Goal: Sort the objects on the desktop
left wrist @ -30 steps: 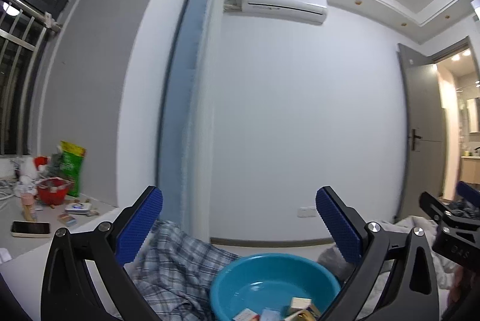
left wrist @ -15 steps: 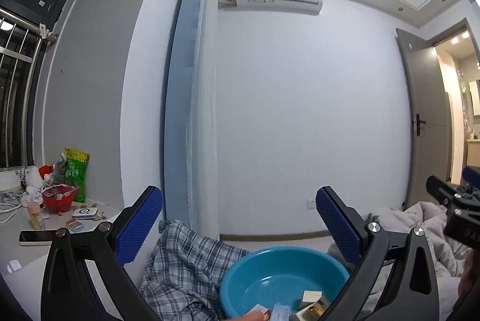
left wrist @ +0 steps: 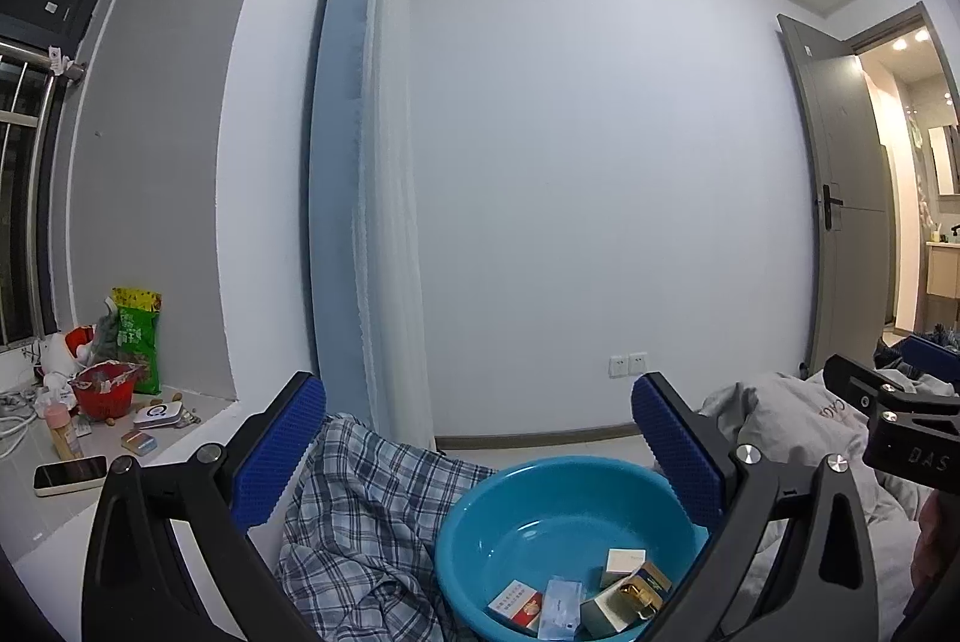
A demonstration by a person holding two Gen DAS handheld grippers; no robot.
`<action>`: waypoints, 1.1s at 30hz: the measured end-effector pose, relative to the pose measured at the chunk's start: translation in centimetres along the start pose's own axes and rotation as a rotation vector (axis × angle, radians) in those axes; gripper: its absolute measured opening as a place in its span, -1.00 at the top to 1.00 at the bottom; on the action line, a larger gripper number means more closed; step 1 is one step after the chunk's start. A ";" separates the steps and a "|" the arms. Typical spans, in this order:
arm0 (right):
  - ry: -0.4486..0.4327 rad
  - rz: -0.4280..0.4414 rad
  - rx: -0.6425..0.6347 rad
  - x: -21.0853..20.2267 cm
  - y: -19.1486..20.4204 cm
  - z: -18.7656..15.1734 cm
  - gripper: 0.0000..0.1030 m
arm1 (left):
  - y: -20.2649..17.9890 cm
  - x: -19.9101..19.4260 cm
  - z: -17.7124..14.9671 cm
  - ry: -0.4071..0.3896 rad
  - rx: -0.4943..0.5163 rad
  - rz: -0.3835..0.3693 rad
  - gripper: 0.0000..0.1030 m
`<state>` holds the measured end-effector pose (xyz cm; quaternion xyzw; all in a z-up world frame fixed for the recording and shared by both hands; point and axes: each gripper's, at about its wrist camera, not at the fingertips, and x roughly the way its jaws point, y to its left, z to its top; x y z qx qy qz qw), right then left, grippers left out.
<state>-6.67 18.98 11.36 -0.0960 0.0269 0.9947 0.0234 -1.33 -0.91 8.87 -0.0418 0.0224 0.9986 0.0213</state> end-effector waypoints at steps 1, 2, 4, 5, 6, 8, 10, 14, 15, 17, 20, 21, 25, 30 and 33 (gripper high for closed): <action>0.003 -0.005 0.002 0.1 -0.1 -0.1 -0.99 | 0.0 0.0 0.0 0.002 -0.001 -0.004 -1.00; 0.004 -0.008 0.003 0.1 -0.1 -0.1 -0.99 | 0.0 0.0 -0.1 0.002 -0.002 -0.007 -1.00; 0.005 -0.009 0.005 0.0 -0.2 -0.1 -0.99 | 0.0 0.0 -0.1 0.002 -0.003 -0.005 -1.00; 0.005 -0.009 0.005 0.0 -0.2 -0.1 -0.99 | 0.0 0.0 -0.1 0.001 -0.004 -0.002 -1.00; 0.005 -0.010 0.005 0.0 -0.3 -0.1 -0.99 | 0.1 0.1 -0.1 0.001 -0.009 -0.004 -1.00; 0.006 -0.009 0.001 0.0 -0.2 -0.1 -0.99 | 0.3 -0.1 0.0 -0.009 -0.026 -0.024 -1.00; 0.014 -0.016 -0.013 0.2 -0.2 -0.1 -0.99 | 0.3 -0.2 0.1 -0.016 -0.030 -0.034 -1.00; 0.018 -0.032 -0.023 0.1 -0.1 0.0 -0.99 | 0.0 -0.6 0.1 -0.028 -0.017 -0.033 -1.00; 0.017 -0.031 -0.022 0.1 -0.1 0.1 -0.99 | 0.0 -0.6 0.0 -0.026 -0.017 -0.034 -1.00; 0.009 -0.029 -0.021 -0.1 -0.1 0.2 -0.99 | -0.1 -0.5 0.0 -0.021 -0.018 -0.041 -1.00; 0.001 -0.033 -0.021 -0.2 -0.1 0.1 -0.99 | -0.1 -0.4 -0.1 -0.018 -0.018 -0.039 -1.00; 0.000 -0.032 -0.022 -0.2 -0.1 0.2 -0.99 | -0.1 -0.4 0.0 -0.021 -0.020 -0.038 -1.00; 0.001 -0.042 -0.033 0.0 0.1 0.0 -0.99 | -0.1 -0.4 0.0 -0.026 -0.025 -0.036 -1.00; 0.002 -0.066 -0.056 0.3 0.4 -0.1 -0.99 | -0.5 -0.3 -0.2 -0.022 -0.013 -0.040 -1.00; 0.002 -0.064 -0.056 0.3 0.3 -0.1 -0.99 | -0.5 -0.2 -0.2 -0.026 -0.027 -0.033 -1.00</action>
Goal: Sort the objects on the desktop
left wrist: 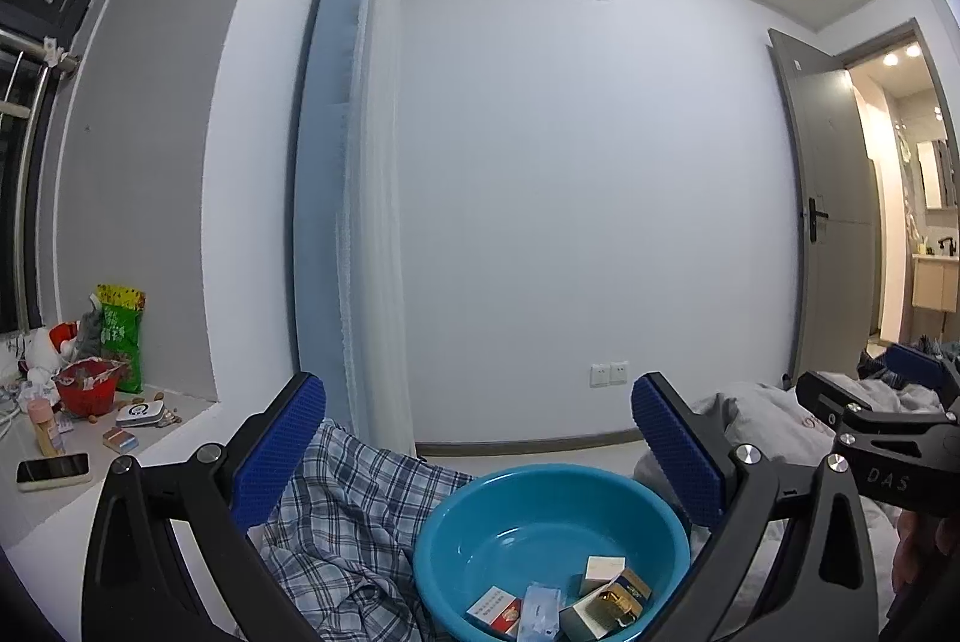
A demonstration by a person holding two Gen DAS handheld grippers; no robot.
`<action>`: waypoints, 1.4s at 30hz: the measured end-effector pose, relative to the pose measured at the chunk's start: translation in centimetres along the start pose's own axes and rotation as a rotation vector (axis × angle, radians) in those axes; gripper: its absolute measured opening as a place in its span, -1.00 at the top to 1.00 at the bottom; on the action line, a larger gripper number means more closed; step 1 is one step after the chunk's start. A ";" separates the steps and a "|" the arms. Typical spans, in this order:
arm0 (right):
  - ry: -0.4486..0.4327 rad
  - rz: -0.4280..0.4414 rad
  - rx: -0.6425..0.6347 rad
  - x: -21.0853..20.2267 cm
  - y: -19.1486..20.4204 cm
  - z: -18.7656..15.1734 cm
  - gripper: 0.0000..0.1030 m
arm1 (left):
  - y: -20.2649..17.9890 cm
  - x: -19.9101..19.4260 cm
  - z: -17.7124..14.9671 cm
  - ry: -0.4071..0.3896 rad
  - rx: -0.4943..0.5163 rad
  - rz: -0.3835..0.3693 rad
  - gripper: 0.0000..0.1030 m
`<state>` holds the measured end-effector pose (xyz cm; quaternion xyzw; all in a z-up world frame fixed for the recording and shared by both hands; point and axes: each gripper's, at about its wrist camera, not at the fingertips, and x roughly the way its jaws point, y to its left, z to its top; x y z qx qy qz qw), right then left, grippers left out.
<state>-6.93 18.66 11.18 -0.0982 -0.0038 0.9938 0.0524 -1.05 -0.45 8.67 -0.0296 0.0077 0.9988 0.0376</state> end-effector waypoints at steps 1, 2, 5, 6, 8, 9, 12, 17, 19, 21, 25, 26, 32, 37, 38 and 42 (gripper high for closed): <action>0.000 0.001 0.001 0.0 0.0 0.0 -0.99 | 0.1 0.0 0.0 0.000 -0.005 -0.001 -1.00; -0.001 0.002 -0.001 -0.1 0.0 0.0 -0.99 | 0.1 0.1 0.0 0.001 -0.006 -0.004 -1.00; -0.005 0.005 -0.011 -0.1 0.1 -0.1 -0.99 | 0.0 0.1 0.0 0.000 0.002 0.007 -1.00; -0.006 0.004 -0.011 -0.1 0.1 -0.1 -0.99 | 0.0 0.1 -0.1 0.001 0.003 0.009 -1.00; -0.005 0.008 -0.008 -0.1 0.1 -0.1 -0.99 | 0.0 0.1 -0.1 0.003 0.001 0.005 -1.00; -0.004 0.009 -0.007 -0.1 0.1 -0.1 -0.99 | 0.0 0.1 -0.1 0.002 -0.003 0.005 -1.00; -0.001 0.010 -0.002 0.0 0.1 -0.1 -0.99 | 0.0 0.0 0.0 -0.003 -0.011 0.008 -1.00; 0.009 0.010 0.009 0.2 -0.1 -0.1 -0.99 | 0.0 -0.2 0.0 -0.004 -0.013 0.010 -1.00; 0.012 0.009 0.009 0.3 -0.1 -0.1 -0.99 | 0.0 -0.2 0.0 -0.003 -0.012 0.008 -1.00; 0.016 0.007 0.002 0.4 -0.1 -0.1 -0.99 | 0.0 -0.2 0.0 -0.003 -0.010 0.009 -1.00; 0.013 0.000 -0.016 0.4 0.3 -0.2 -0.99 | 0.0 -0.1 0.0 0.001 -0.003 0.005 -1.00; 0.013 0.002 -0.018 0.4 0.3 -0.2 -0.99 | 0.0 -0.1 0.0 0.002 -0.002 0.005 -1.00; 0.013 0.008 -0.029 0.3 0.7 -0.2 -0.99 | 0.1 0.0 -0.1 0.006 -0.007 0.008 -1.00; 0.016 0.007 -0.030 0.4 0.7 -0.2 -0.99 | 0.2 0.1 0.0 0.008 -0.002 0.010 -1.00; 0.017 0.006 -0.030 0.4 0.7 -0.3 -0.99 | 0.2 0.1 0.0 0.009 -0.002 0.010 -1.00; 0.017 0.006 -0.032 0.4 0.7 -0.3 -0.99 | 0.2 0.2 0.1 0.010 -0.002 0.010 -1.00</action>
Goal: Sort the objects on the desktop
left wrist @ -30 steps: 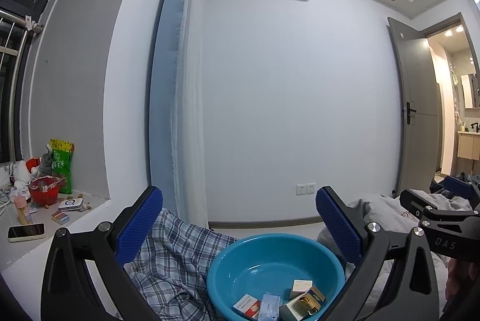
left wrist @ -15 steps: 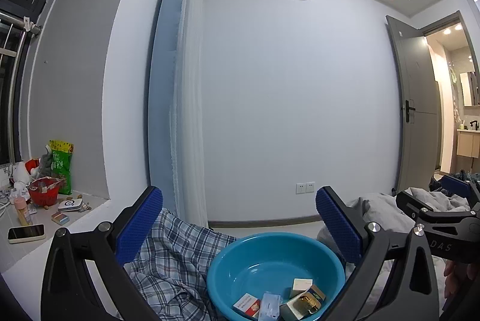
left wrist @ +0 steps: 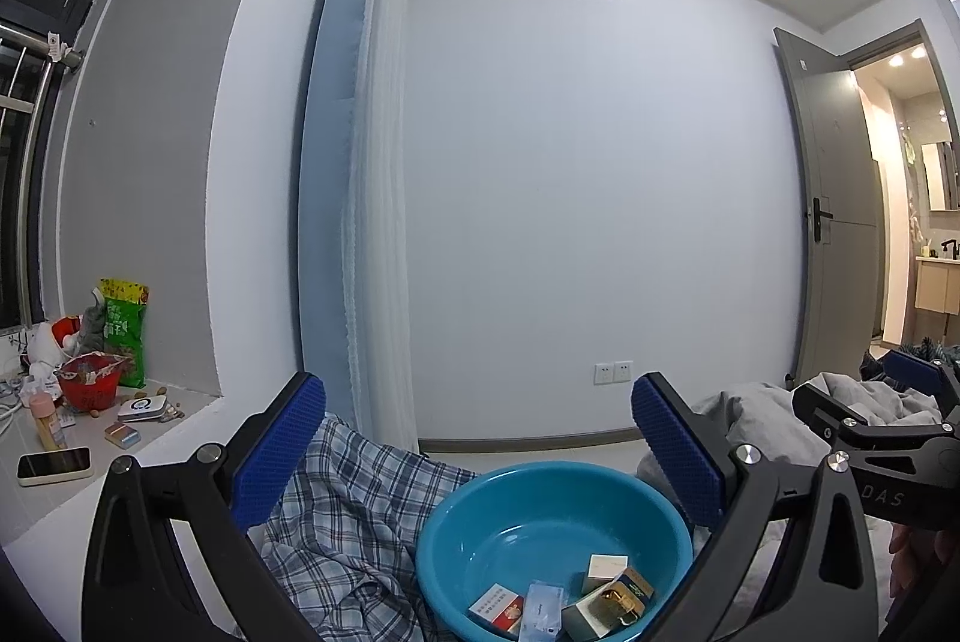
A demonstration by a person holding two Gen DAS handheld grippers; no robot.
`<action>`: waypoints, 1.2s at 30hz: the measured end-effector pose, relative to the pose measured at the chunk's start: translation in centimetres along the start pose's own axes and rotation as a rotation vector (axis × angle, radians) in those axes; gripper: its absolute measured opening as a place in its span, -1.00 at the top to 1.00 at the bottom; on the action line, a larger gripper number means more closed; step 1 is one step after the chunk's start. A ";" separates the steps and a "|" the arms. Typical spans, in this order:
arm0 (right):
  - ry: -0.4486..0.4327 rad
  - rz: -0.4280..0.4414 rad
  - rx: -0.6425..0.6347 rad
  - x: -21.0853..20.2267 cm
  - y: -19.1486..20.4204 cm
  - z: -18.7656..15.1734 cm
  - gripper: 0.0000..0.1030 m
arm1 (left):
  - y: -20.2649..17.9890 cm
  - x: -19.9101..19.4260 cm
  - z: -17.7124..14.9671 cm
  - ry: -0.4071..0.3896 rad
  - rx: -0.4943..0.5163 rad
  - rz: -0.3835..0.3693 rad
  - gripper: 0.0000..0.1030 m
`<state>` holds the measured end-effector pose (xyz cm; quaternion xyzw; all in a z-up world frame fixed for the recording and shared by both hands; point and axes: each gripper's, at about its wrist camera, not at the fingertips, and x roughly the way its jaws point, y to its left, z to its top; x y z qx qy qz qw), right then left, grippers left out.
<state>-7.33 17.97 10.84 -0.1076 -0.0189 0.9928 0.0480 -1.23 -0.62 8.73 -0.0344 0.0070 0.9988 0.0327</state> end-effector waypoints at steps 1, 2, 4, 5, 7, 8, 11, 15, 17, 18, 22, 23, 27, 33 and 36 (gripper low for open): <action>0.000 -0.001 0.001 0.0 0.0 0.0 -0.99 | 0.0 0.0 0.0 0.001 0.000 -0.001 -1.00; -0.001 0.000 0.001 0.0 0.0 0.0 -0.99 | 0.0 0.0 0.0 0.001 0.000 -0.001 -1.00; 0.000 0.001 0.000 0.0 0.0 0.0 -0.99 | 0.0 0.1 0.0 0.003 -0.001 0.001 -1.00; 0.001 0.000 0.000 0.0 0.0 0.0 -0.99 | 0.0 0.1 0.0 0.004 -0.001 0.001 -1.00; 0.001 -0.001 0.000 0.0 0.0 0.0 -0.99 | 0.0 0.1 0.0 0.006 -0.002 0.002 -1.00; 0.001 0.000 0.001 0.0 0.0 0.0 -0.99 | 0.0 0.2 0.0 0.006 -0.002 0.001 -1.00; 0.001 0.000 0.001 0.0 0.0 0.0 -0.99 | -0.2 0.2 0.0 0.010 0.002 -0.001 -1.00; 0.003 0.001 0.006 0.0 0.0 0.0 -0.99 | -0.3 0.2 -0.1 0.013 0.010 -0.003 -1.00; 0.003 0.000 0.007 0.0 0.0 0.0 -0.99 | -0.3 0.2 -0.2 0.014 0.012 -0.004 -1.00; 0.003 0.000 0.007 0.0 0.0 0.0 -0.99 | -0.3 0.2 -0.2 0.015 0.013 -0.004 -1.00; 0.003 0.000 0.007 0.0 0.0 0.0 -0.99 | -0.3 0.4 -0.3 0.024 0.020 0.006 -1.00; 0.003 0.001 0.007 0.0 0.0 0.0 -0.99 | -0.3 0.5 -0.3 0.024 0.018 0.007 -1.00; 0.004 0.000 0.007 0.0 0.0 0.0 -0.99 | -0.2 0.5 -0.3 0.026 0.016 0.005 -1.00; 0.004 -0.002 0.009 0.0 0.0 -0.1 -0.99 | -0.2 0.6 -0.4 0.023 0.020 0.001 -1.00; 0.004 -0.002 0.012 0.0 -0.1 -0.2 -0.99 | -0.2 0.5 -0.4 0.022 0.022 0.003 -1.00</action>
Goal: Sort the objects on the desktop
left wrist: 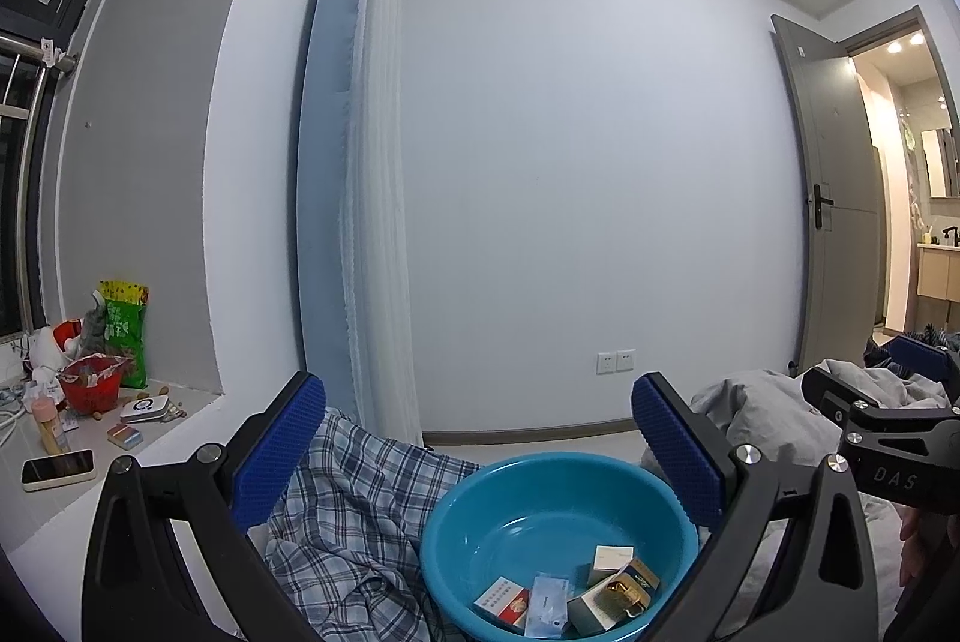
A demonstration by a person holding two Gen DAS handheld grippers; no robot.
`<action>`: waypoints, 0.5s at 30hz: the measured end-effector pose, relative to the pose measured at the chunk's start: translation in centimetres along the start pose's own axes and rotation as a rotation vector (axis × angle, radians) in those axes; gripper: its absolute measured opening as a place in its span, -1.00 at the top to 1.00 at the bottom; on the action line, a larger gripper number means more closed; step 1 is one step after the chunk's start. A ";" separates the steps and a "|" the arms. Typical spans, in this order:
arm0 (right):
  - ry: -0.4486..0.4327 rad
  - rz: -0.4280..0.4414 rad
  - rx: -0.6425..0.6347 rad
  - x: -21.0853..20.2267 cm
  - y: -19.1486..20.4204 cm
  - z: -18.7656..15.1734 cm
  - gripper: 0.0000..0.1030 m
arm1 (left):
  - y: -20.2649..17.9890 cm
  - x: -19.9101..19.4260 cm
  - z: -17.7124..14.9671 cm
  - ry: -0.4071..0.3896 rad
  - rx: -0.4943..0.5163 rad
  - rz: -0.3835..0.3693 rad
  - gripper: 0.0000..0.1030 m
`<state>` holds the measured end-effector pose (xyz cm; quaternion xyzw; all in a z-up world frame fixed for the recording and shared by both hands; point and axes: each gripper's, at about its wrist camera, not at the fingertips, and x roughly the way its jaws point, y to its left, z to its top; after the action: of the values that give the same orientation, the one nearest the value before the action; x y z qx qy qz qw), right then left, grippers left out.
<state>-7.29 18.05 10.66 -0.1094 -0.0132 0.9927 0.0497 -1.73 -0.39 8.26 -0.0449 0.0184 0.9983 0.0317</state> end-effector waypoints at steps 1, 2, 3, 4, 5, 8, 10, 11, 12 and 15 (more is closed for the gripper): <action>0.000 0.001 0.000 0.0 0.0 0.0 -0.99 | 0.0 0.0 -0.1 0.000 0.001 -0.002 -1.00; 0.000 0.000 0.000 0.0 0.0 0.0 -0.99 | 0.0 0.0 -0.1 0.000 0.003 -0.002 -1.00; -0.001 -0.001 0.000 0.0 0.0 0.0 -0.99 | -0.1 0.0 -0.1 0.000 0.006 -0.002 -1.00; 0.000 -0.001 0.000 0.0 0.0 0.0 -0.99 | -0.1 0.0 -0.1 -0.001 0.011 -0.002 -1.00; 0.000 0.000 0.000 0.0 0.0 0.0 -0.99 | -0.3 -0.1 -0.1 -0.004 0.020 -0.001 -1.00; 0.003 0.000 0.003 0.1 -0.1 0.0 -0.99 | -0.8 -0.1 -0.2 -0.012 0.044 0.017 -1.00; 0.003 0.000 0.006 0.1 -0.2 0.1 -0.99 | -1.0 -0.2 -0.3 -0.018 0.053 0.027 -1.00; 0.003 0.000 0.008 0.1 -0.2 0.1 -0.99 | -1.0 -0.2 -0.3 -0.017 0.050 0.023 -1.00; 0.004 0.000 0.008 0.2 -0.2 0.1 -0.99 | -1.0 -0.2 -0.3 -0.013 0.047 0.015 -1.00; 0.004 0.000 0.009 0.1 -0.2 0.1 -0.99 | -1.0 -0.1 -0.3 -0.007 0.049 0.009 -1.00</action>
<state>-7.43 18.25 10.74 -0.1111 -0.0084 0.9925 0.0503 -1.51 0.63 7.91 -0.0406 0.0427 0.9979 0.0284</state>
